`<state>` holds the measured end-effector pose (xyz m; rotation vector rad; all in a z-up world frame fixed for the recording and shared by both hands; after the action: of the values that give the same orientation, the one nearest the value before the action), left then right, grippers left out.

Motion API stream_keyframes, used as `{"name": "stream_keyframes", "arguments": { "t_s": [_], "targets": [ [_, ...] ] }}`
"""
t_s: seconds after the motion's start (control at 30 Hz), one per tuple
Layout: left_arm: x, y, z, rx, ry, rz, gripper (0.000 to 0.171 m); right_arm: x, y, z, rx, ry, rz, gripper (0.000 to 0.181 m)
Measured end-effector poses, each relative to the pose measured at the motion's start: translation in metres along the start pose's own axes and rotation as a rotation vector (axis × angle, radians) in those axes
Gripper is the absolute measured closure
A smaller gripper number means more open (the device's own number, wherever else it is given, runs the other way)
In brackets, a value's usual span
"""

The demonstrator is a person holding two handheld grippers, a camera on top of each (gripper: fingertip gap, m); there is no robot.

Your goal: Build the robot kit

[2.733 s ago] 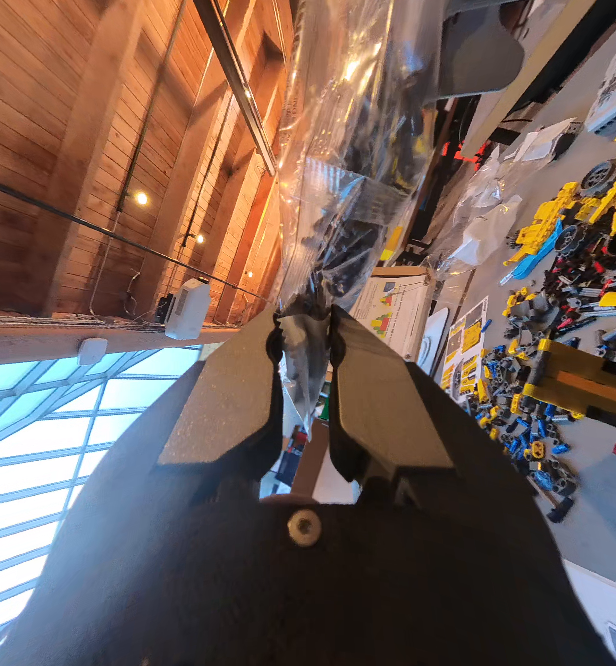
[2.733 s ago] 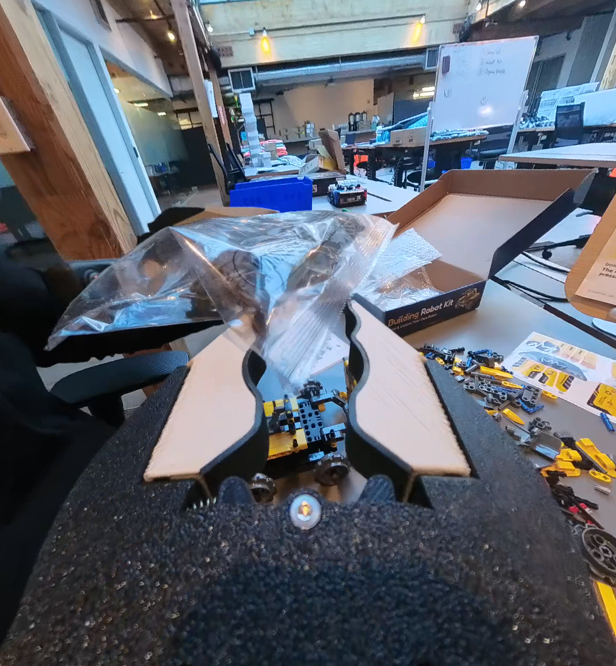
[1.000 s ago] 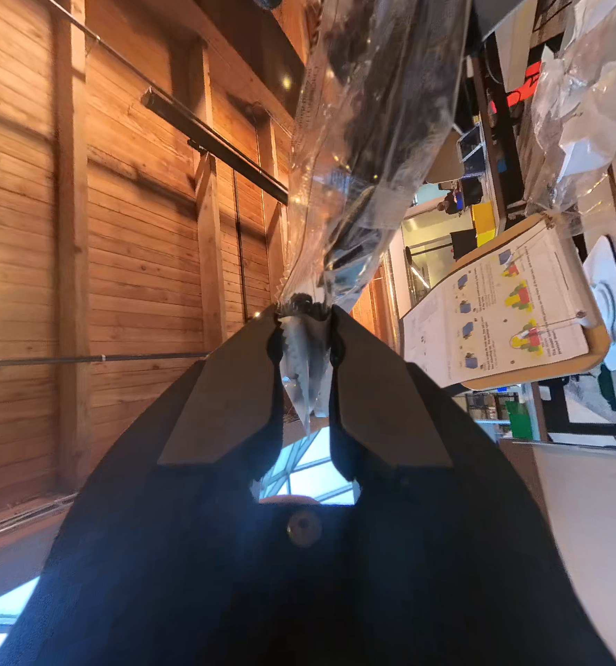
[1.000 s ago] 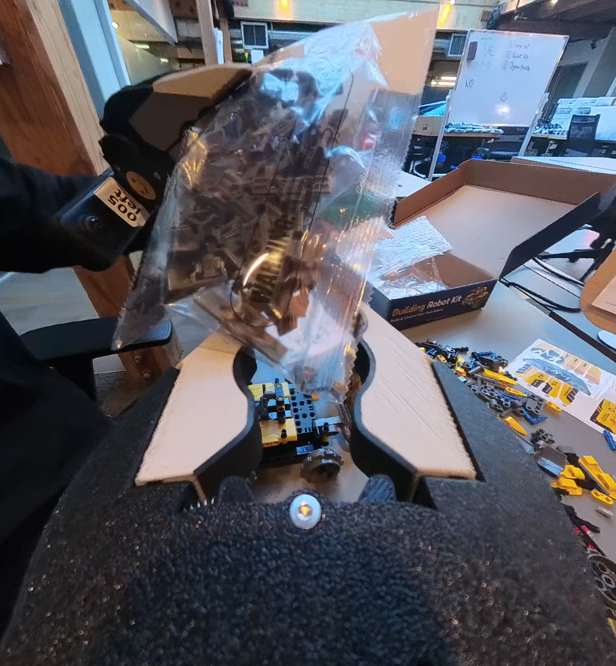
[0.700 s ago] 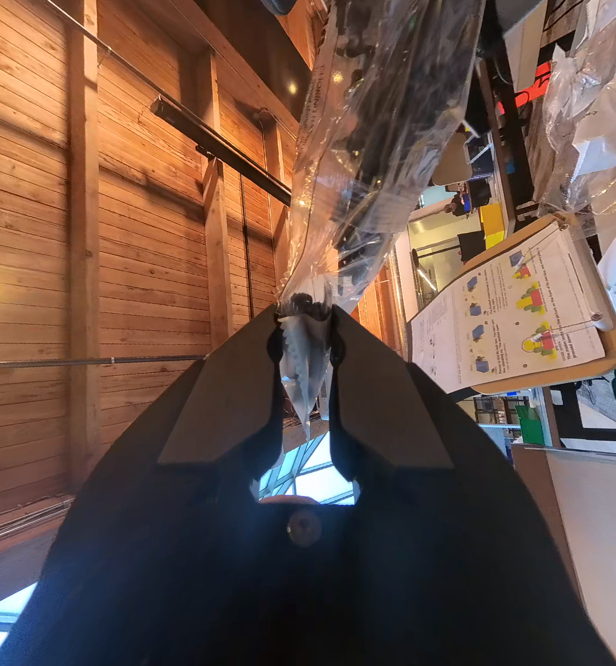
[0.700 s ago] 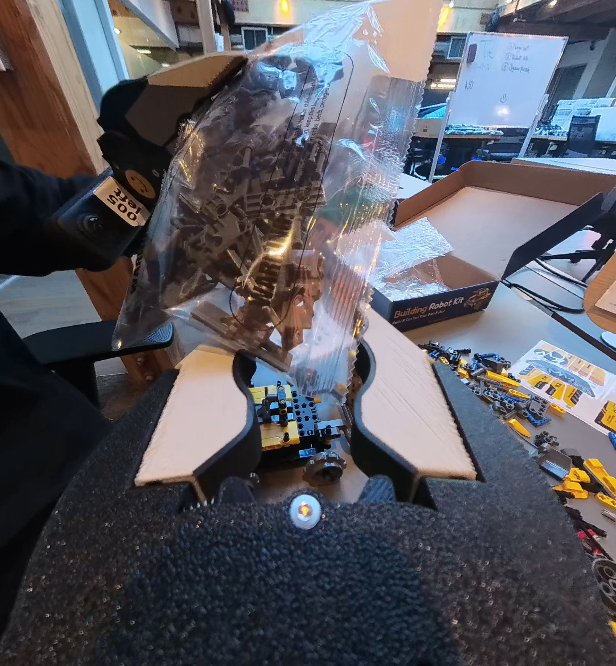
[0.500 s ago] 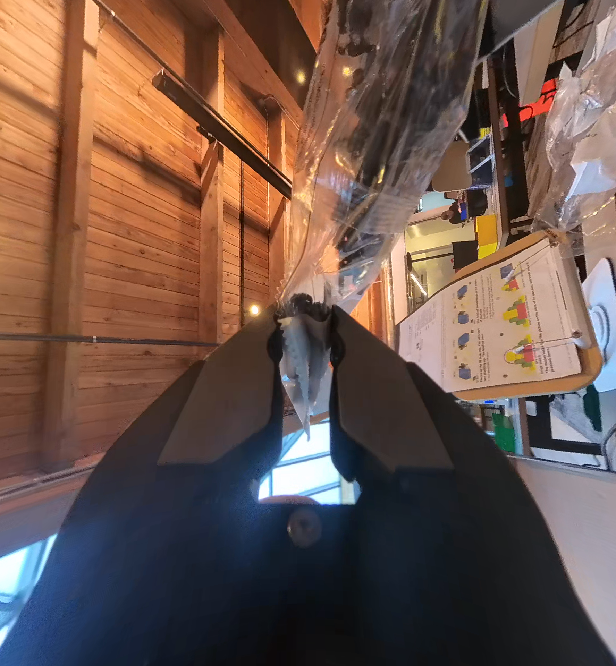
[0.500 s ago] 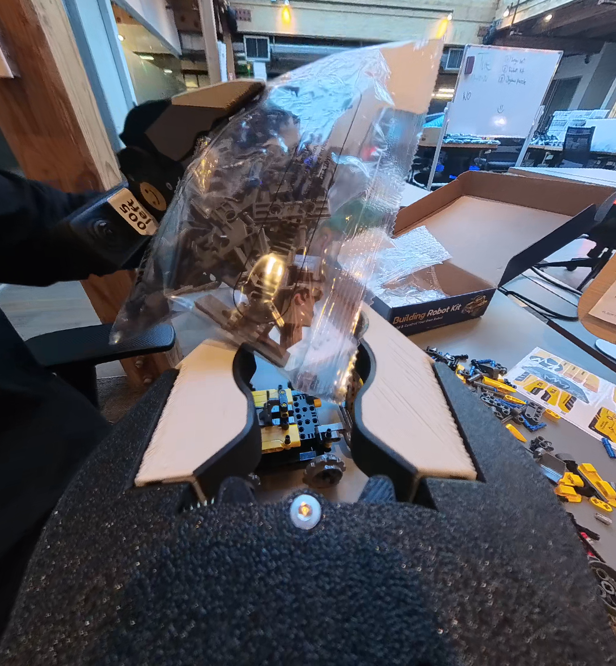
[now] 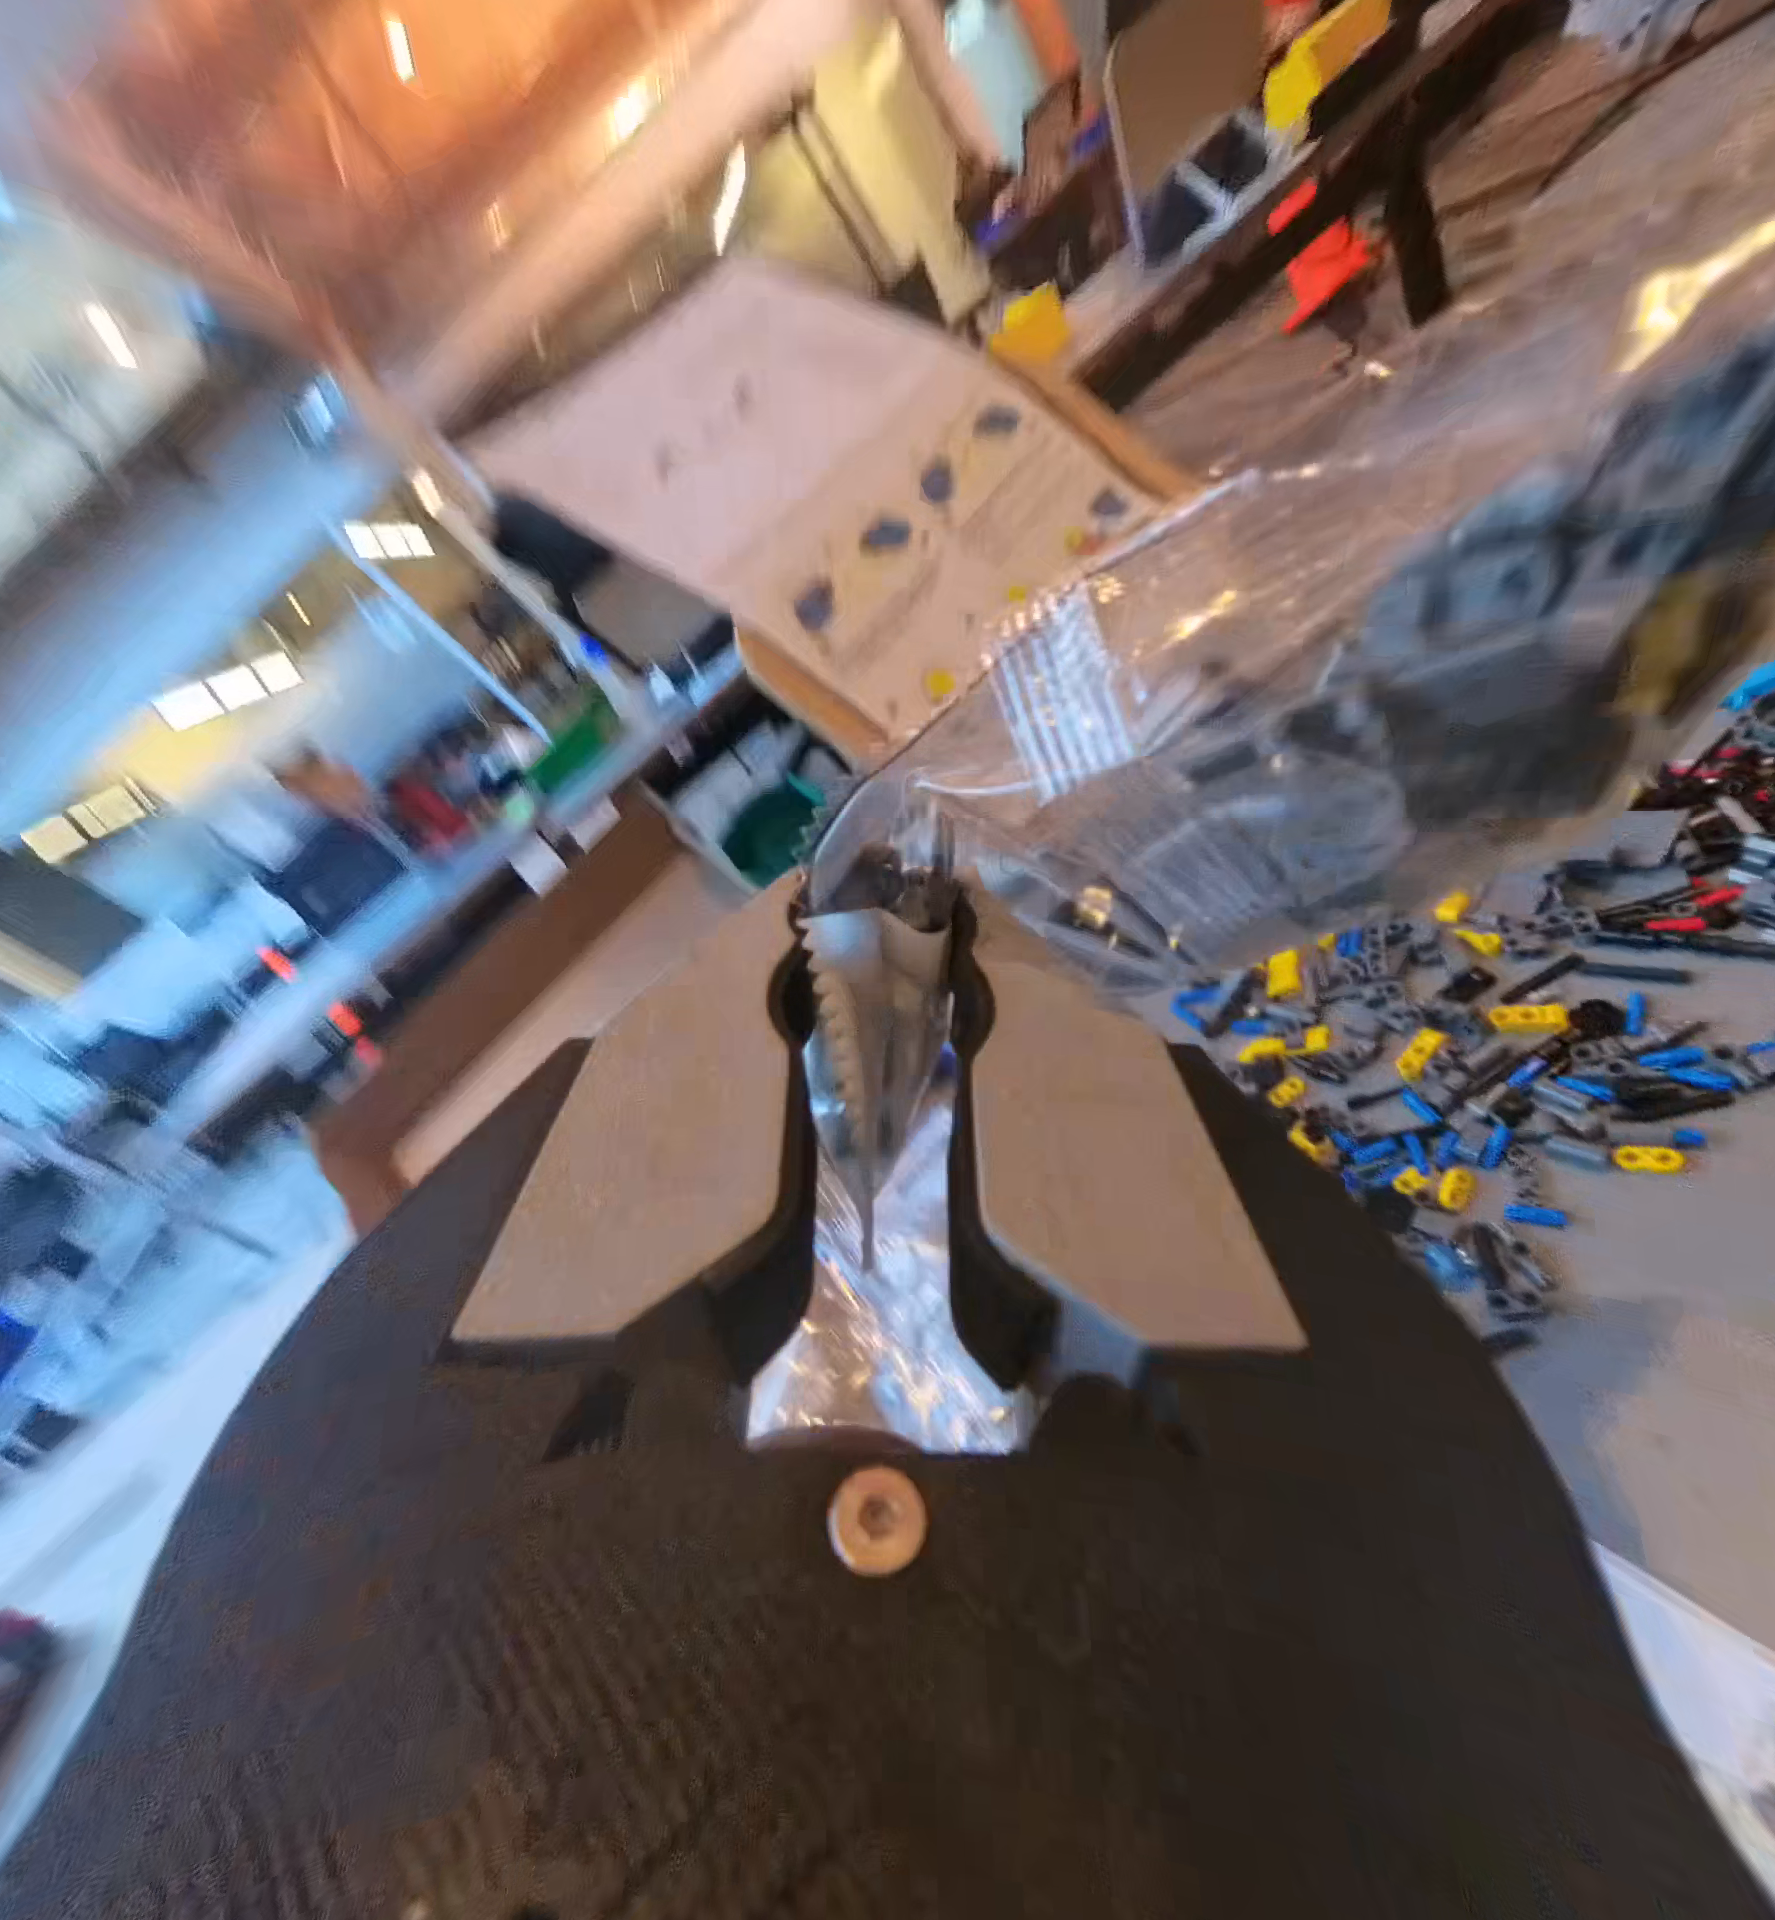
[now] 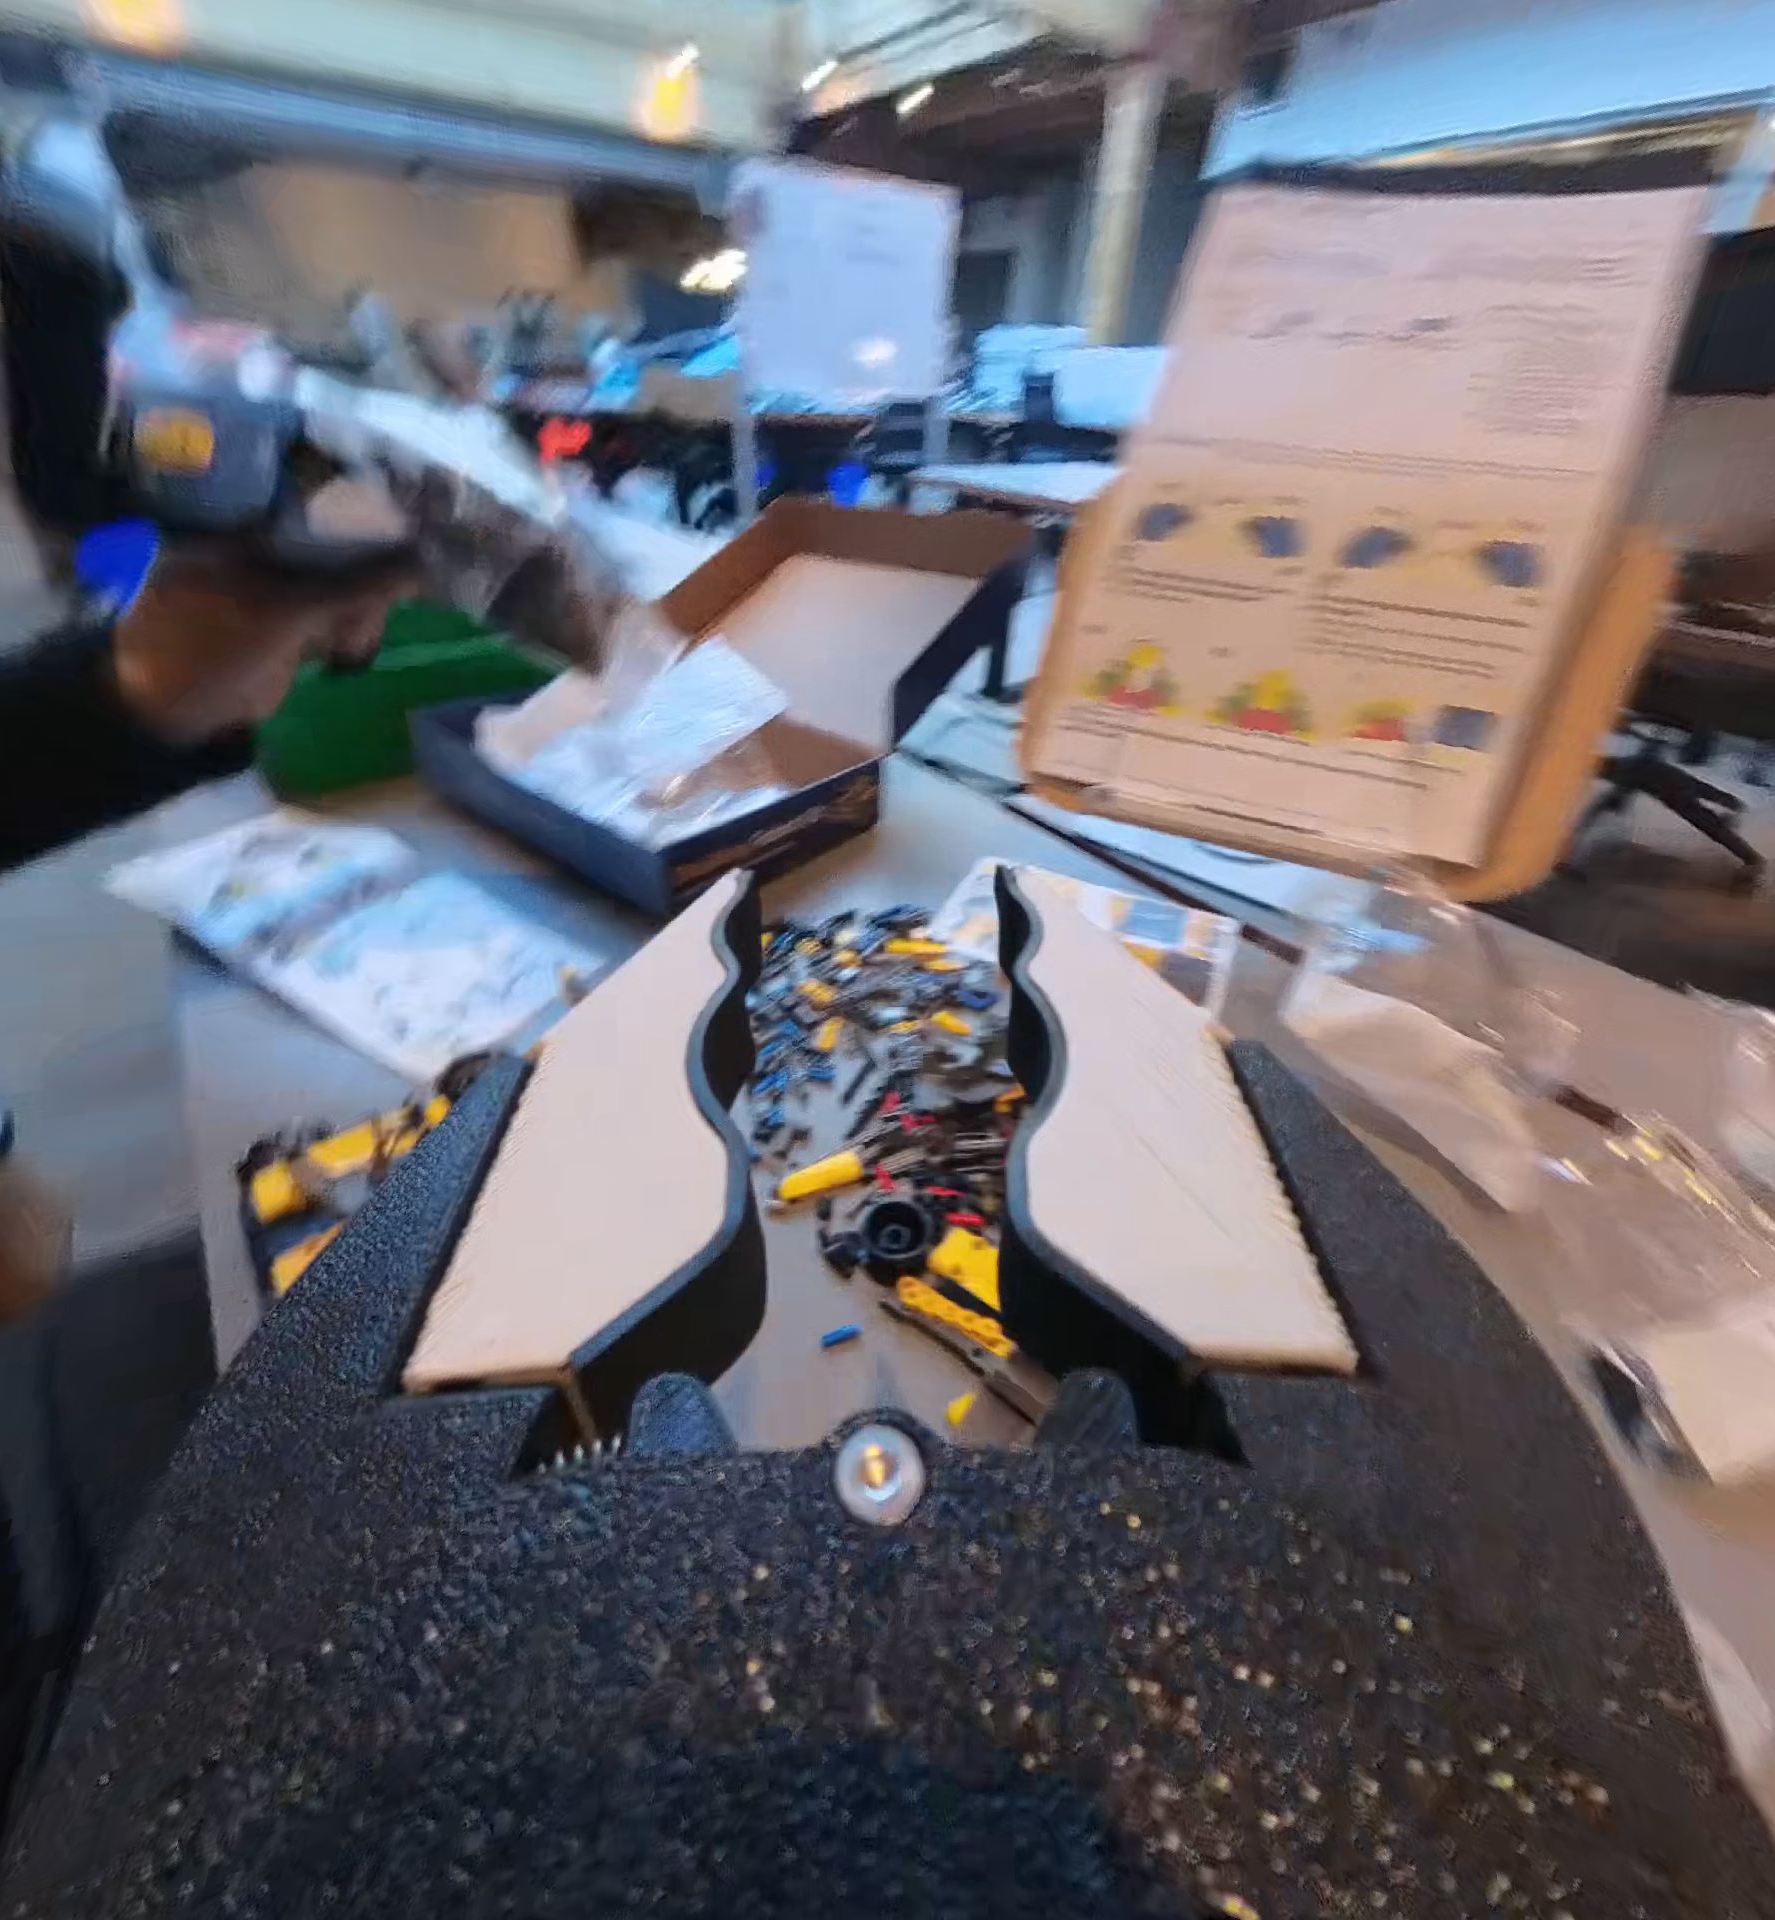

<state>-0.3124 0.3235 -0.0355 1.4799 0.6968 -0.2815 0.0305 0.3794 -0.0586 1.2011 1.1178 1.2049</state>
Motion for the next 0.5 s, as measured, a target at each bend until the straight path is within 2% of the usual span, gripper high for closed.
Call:
{"name": "stream_keyframes", "arguments": {
  "t_s": [0.1, 0.17, 0.23, 0.33, 0.5],
  "targets": [
    [-0.012, -0.055, -0.036, -0.227, -0.049, 0.16, 0.152, 0.042, 0.014, 0.064, 0.205, -0.155, -0.171, 0.14],
    [-0.025, -0.092, -0.059, -0.325, -0.012, 0.194, 0.152, 0.059, 0.018, 0.1, 0.326, -0.216, -0.239, 0.141],
    [-0.041, -0.124, -0.078, -0.401, 0.048, 0.206, 0.152, 0.067, 0.017, 0.123, 0.379, -0.261, -0.257, 0.145],
    [-0.059, -0.162, -0.096, -0.486, 0.112, 0.244, 0.152, 0.073, 0.012, 0.131, 0.362, -0.305, -0.253, 0.146],
    [-0.064, -0.202, -0.101, -0.587, 0.151, 0.227, 0.152, 0.073, 0.001, 0.108, 0.293, -0.268, -0.26, 0.146]
  ]
}}
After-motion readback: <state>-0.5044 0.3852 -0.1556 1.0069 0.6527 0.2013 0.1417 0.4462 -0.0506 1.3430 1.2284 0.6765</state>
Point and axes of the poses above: each gripper's, where its closed fingertips meet, z back along the fingers, y out of its top, x = y × z across the jaws, the point moved 2 cm from there along z, back along the fingers, and after that the axes turned 15 degrees about y, right-handed, at the moved point
